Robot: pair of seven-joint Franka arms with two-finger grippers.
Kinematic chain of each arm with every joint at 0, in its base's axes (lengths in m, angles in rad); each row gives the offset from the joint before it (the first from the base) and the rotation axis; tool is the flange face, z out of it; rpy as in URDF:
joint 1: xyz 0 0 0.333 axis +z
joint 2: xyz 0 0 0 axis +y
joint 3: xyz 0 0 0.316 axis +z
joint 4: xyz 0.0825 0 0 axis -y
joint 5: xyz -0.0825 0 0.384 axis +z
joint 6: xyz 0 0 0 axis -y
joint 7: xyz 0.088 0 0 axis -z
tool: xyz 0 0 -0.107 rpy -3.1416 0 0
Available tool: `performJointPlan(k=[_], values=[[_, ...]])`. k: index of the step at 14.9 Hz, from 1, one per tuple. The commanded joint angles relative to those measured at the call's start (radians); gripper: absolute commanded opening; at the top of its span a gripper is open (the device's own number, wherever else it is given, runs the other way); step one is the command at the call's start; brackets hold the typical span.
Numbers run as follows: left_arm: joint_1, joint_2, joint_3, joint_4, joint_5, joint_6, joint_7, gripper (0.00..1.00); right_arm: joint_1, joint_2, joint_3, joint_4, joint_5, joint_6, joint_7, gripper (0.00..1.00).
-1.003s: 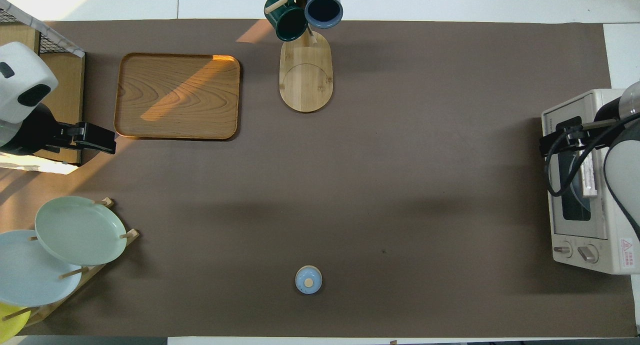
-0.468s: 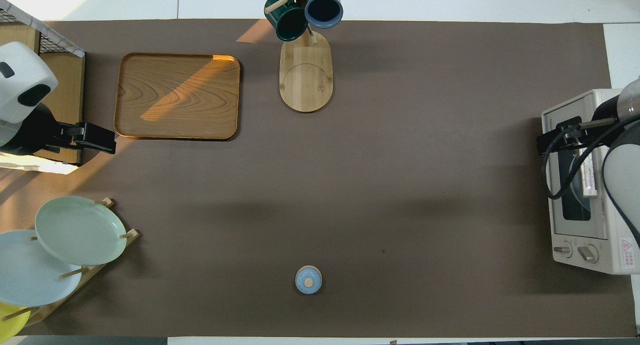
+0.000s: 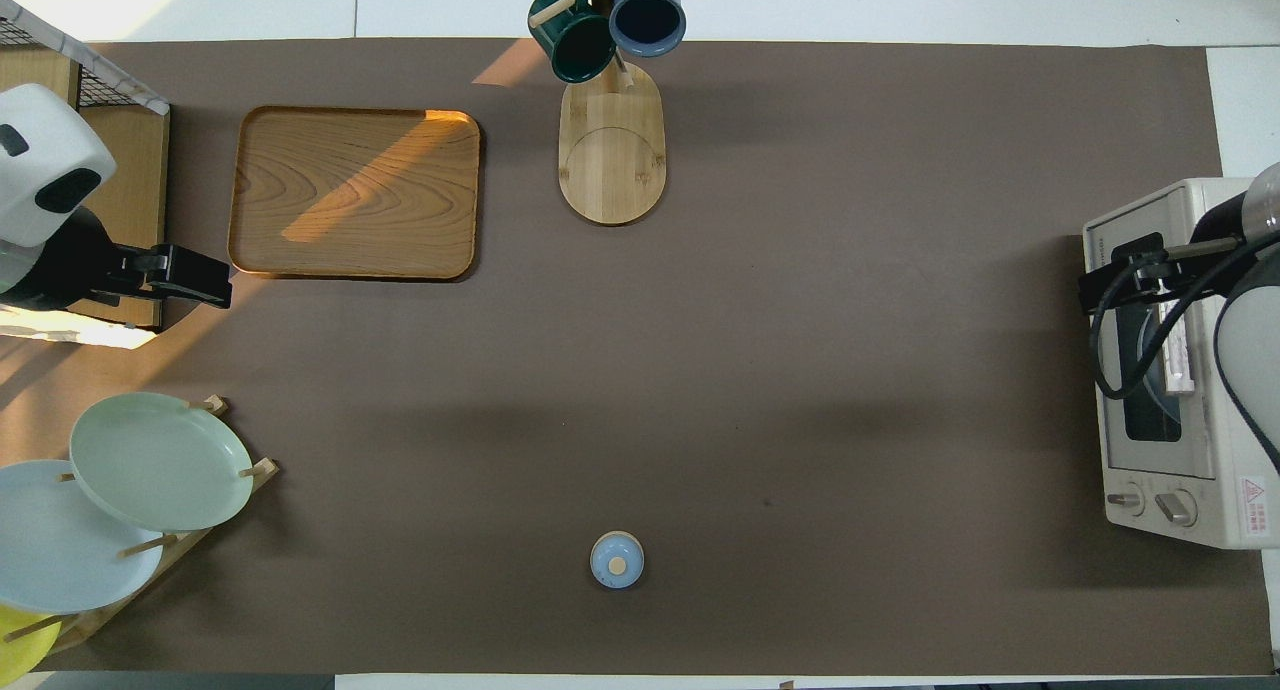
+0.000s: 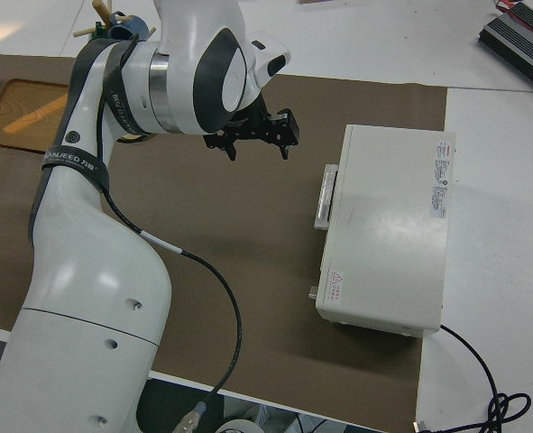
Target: Put eggplant into oven
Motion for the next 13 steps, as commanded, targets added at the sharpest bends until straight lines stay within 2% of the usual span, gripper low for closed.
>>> performJointPlan(k=[1,4,6,13], values=[[0.005,-0.005,-0.002,0.005,0.018,-0.005,0.004,1.0,-0.003,-0.002,-0.002,0.033,0.025,-0.017,0.018,1.0],[0.005,-0.005,-0.002,0.005,0.016,-0.007,0.004,1.0,-0.003,-0.005,-0.002,0.044,0.03,-0.02,0.021,1.0],[0.005,-0.005,-0.002,0.005,0.016,-0.007,0.005,1.0,-0.004,-0.002,-0.003,0.065,0.08,-0.022,0.026,1.0],[0.005,-0.005,-0.003,0.005,0.016,-0.007,0.004,1.0,0.002,-0.002,0.001,0.07,0.08,-0.042,0.038,1.0]])
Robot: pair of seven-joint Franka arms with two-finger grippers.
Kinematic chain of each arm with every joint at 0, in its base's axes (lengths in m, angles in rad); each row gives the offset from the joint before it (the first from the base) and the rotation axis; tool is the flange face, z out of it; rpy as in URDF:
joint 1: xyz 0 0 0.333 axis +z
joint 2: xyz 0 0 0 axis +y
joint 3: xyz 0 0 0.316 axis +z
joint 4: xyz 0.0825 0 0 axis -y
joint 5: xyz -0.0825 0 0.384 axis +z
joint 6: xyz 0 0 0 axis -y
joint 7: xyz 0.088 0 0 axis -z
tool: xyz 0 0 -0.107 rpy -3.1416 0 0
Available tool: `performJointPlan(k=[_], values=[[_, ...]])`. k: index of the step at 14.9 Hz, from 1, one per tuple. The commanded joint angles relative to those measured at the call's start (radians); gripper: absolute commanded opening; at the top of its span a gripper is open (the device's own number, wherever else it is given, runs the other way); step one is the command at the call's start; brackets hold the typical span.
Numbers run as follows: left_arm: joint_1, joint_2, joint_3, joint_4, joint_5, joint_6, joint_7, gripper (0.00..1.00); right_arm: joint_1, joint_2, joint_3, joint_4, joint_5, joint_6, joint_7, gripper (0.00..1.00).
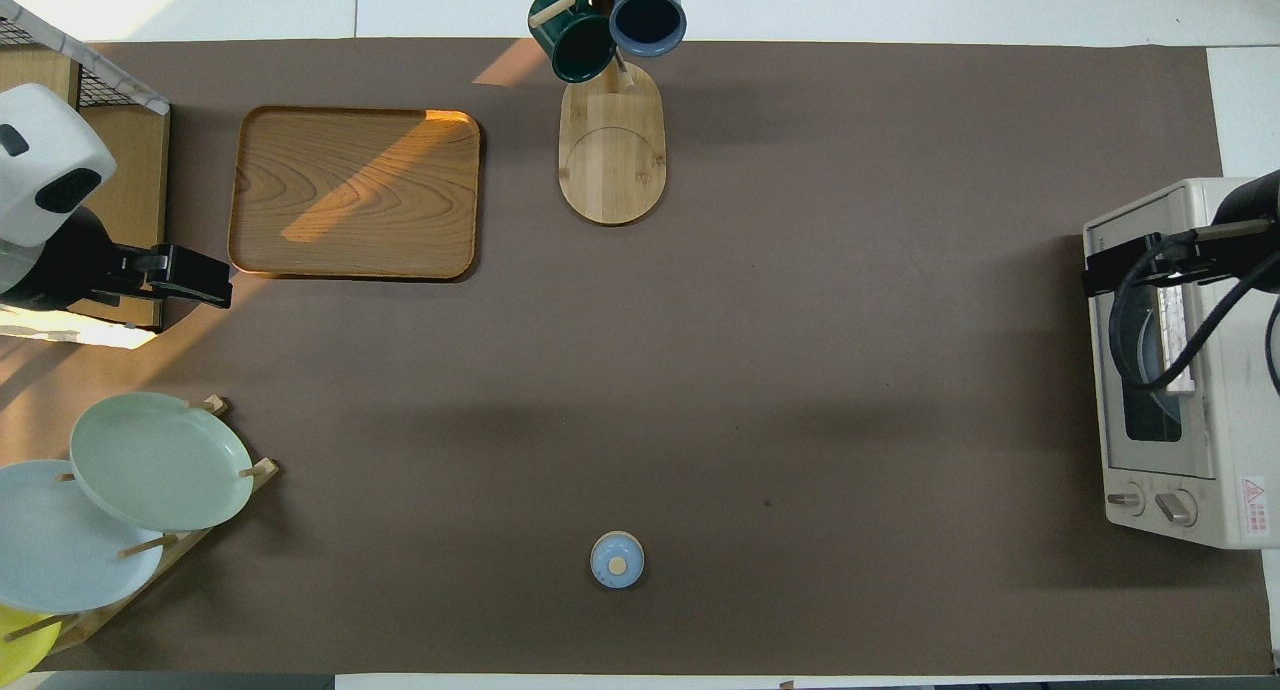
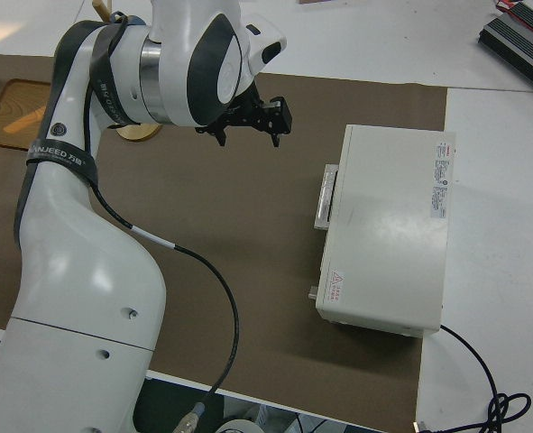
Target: Put eggplant into oven
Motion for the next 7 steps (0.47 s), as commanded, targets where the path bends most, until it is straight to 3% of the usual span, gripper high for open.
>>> performJointPlan(k=[1,7], values=[[0.005,-0.005,-0.003,0.005,0.016,-0.007,0.004,1.0,0.005,-0.001,0.002,0.011,0.024,-0.027,0.019,1.0],[0.005,-0.005,-0.003,0.005,0.016,-0.007,0.004,1.0,0.003,-0.003,0.002,0.005,0.023,-0.026,0.018,1.0]])
